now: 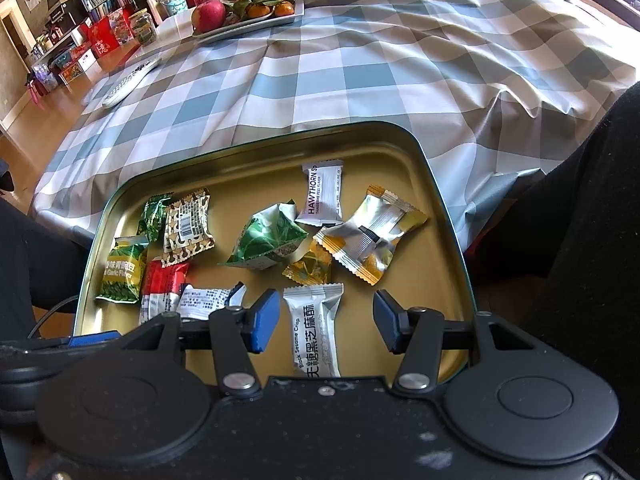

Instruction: Organize snacks

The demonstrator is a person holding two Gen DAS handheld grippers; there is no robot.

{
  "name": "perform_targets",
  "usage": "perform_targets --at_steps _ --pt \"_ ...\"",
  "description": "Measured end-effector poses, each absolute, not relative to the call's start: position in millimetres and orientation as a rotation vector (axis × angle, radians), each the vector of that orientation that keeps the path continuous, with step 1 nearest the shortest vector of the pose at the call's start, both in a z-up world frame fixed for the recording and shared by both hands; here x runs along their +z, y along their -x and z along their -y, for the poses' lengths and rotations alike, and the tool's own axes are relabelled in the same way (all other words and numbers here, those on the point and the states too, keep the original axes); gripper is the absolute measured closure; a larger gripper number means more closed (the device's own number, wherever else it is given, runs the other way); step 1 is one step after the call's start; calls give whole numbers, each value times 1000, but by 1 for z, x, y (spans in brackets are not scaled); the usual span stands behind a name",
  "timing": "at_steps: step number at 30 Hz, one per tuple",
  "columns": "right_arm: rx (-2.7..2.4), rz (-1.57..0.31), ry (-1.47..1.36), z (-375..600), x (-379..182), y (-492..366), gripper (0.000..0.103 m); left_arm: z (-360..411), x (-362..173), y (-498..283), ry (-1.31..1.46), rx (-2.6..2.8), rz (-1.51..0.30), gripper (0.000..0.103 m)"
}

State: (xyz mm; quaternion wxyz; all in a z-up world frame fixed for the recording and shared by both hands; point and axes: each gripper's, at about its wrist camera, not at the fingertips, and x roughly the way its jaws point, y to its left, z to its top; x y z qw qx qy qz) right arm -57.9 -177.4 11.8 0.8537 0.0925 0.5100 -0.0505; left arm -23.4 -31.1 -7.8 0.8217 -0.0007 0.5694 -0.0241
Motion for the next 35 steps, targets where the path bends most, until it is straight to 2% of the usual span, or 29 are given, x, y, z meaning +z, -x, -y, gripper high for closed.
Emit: perform_targets --at_steps 35 --pt "-103 -1078 -199 178 11 57 48 31 -7 23 9 -64 -1214 56"
